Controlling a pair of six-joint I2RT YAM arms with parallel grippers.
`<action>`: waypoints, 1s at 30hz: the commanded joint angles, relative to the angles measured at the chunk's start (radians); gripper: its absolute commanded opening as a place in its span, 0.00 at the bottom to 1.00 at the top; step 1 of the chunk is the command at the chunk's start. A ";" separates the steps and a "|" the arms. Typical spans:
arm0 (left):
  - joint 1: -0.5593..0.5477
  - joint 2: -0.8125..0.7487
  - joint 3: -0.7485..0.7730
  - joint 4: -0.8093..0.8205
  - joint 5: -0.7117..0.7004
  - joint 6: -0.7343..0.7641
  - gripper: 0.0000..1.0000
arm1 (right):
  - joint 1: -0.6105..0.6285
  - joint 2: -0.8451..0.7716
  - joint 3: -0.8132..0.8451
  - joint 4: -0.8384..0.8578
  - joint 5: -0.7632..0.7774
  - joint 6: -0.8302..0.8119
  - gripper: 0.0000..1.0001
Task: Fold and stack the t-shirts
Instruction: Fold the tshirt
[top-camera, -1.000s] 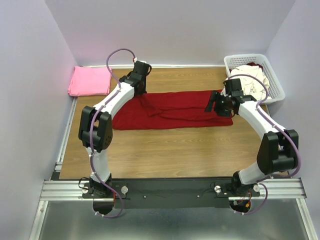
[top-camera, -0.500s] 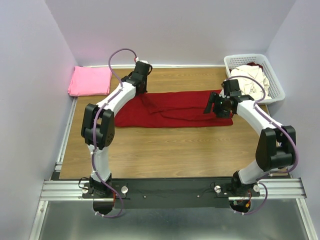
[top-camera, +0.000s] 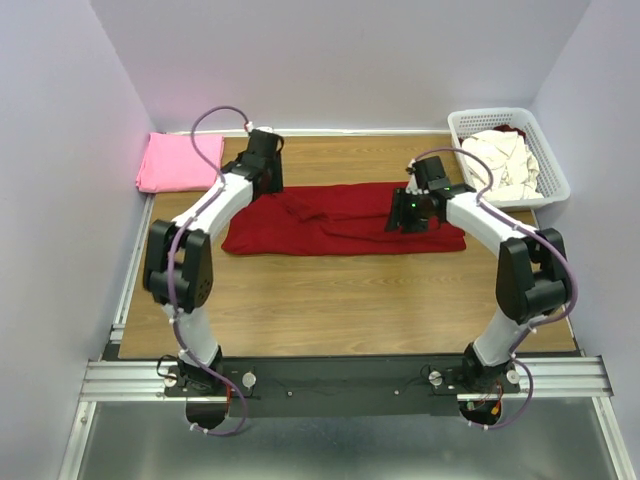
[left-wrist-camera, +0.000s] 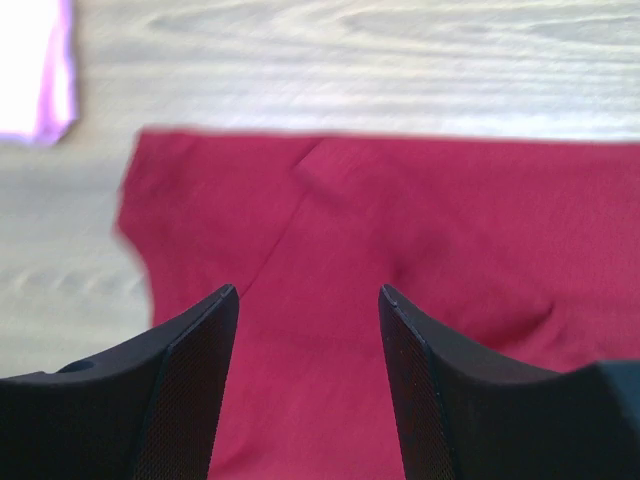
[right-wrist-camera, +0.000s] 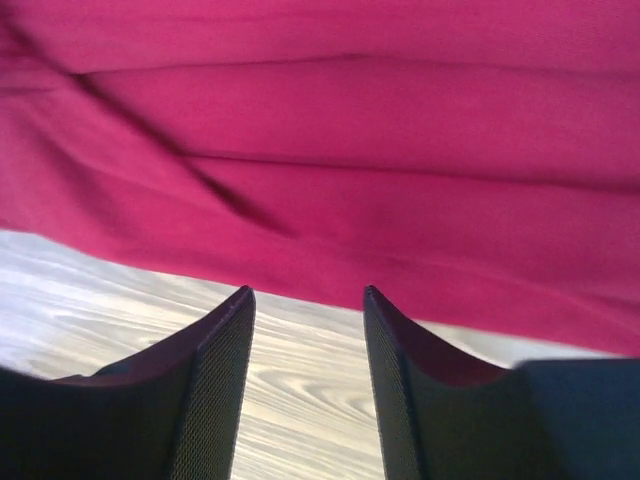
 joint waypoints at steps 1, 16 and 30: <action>0.042 -0.175 -0.154 0.051 0.040 -0.050 0.57 | 0.067 0.070 0.068 0.043 -0.049 -0.044 0.46; 0.167 -0.201 -0.588 0.200 0.175 -0.099 0.20 | 0.219 0.218 0.142 0.051 0.088 -0.059 0.38; 0.198 -0.240 -0.676 0.214 0.200 -0.087 0.19 | 0.225 0.242 0.142 0.051 0.214 -0.171 0.44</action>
